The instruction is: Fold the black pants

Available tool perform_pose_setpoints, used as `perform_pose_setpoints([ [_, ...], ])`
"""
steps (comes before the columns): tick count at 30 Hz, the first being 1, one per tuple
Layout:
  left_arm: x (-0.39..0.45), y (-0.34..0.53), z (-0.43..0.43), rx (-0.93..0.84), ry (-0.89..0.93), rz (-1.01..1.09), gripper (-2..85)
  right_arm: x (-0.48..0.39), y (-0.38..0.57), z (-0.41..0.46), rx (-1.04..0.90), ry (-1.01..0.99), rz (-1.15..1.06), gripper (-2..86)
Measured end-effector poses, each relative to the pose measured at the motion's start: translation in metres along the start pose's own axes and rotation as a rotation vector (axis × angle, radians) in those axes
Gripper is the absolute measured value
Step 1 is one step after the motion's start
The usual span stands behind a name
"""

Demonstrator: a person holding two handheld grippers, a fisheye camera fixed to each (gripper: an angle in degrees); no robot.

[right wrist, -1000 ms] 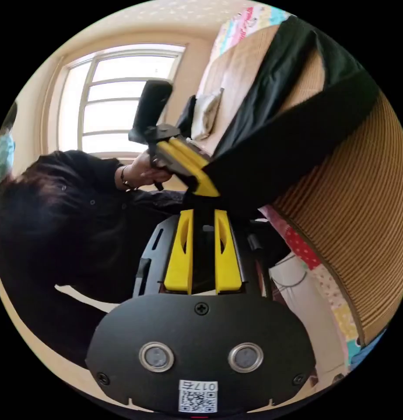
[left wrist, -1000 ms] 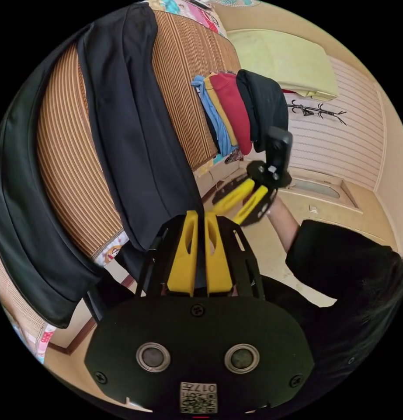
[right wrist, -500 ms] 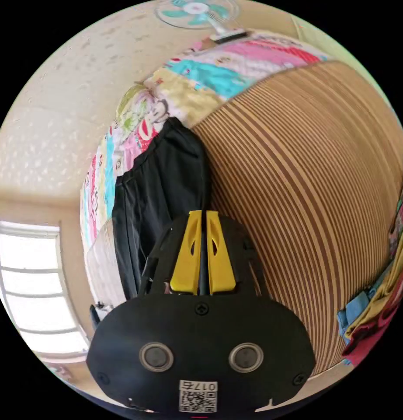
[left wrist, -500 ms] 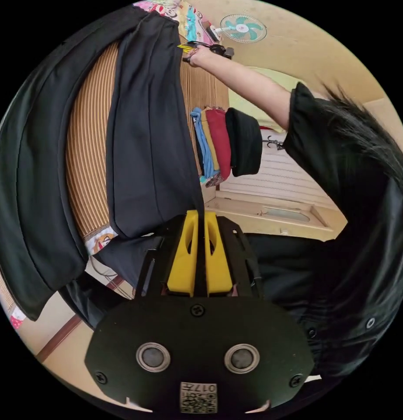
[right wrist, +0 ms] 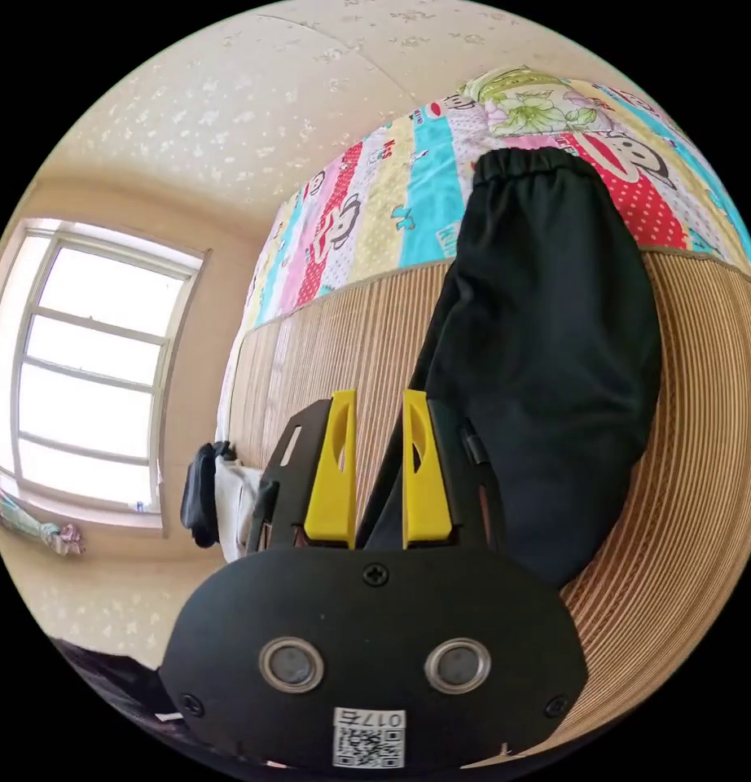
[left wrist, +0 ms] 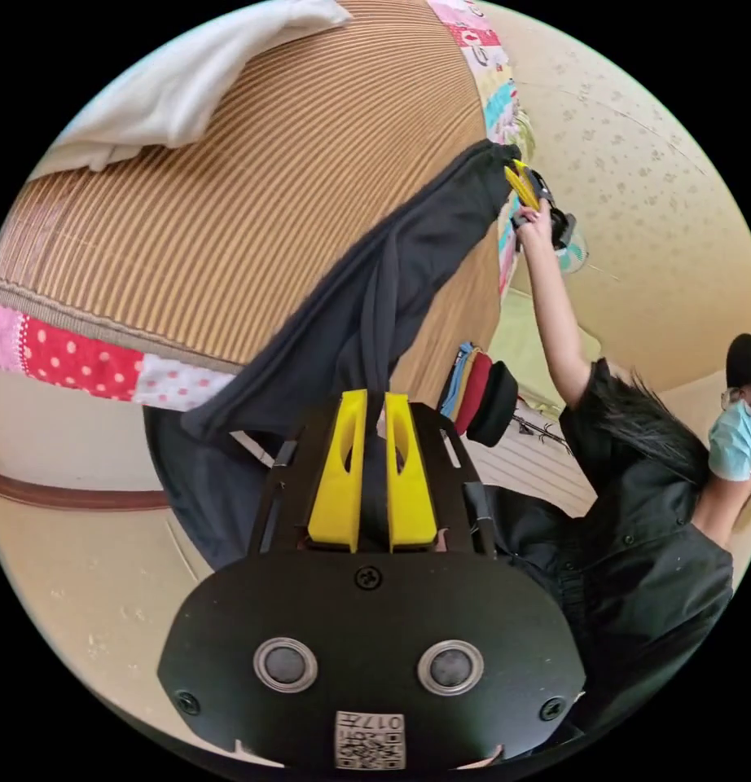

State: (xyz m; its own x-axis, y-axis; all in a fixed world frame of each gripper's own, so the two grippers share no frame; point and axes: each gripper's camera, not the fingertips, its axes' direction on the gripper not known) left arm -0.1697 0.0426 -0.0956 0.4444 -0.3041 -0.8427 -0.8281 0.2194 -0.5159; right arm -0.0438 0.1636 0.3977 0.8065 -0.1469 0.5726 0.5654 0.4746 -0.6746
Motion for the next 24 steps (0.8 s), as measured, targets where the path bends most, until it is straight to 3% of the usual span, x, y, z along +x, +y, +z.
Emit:
perform_pose_setpoints([
  [4, -0.029, -0.025, 0.005, -0.114, 0.029, 0.003, 7.6, 0.002, 0.138, 0.011, -0.205, 0.081, -0.085, 8.6],
  [6, -0.020, -0.029, 0.010, -0.158, 0.006, 0.061, 8.8, 0.009, 0.206, 0.015, -0.319, 0.012, -0.074, 8.5],
  [11, 0.011, -0.027, 0.015, -0.182, -0.211, 0.239, 10.3, 0.009, 0.372, 0.024, -0.421, -0.104, 0.152, 9.3],
  [16, 0.004, -0.029, 0.039, -0.339, -0.203, 0.288, 3.2, 0.006, 0.425, 0.040, -0.353, -0.226, 0.322, 7.2],
  [19, 0.000, -0.021, 0.032, -0.373, -0.081, 0.343, 2.0, 0.001, 0.429, 0.039, -0.358, -0.135, 0.327, 4.3],
  [24, -0.005, 0.001, 0.011, -0.399, 0.101, 0.377, 1.1, -0.007, 0.448, 0.002, -0.240, -0.262, 0.336, 3.3],
])
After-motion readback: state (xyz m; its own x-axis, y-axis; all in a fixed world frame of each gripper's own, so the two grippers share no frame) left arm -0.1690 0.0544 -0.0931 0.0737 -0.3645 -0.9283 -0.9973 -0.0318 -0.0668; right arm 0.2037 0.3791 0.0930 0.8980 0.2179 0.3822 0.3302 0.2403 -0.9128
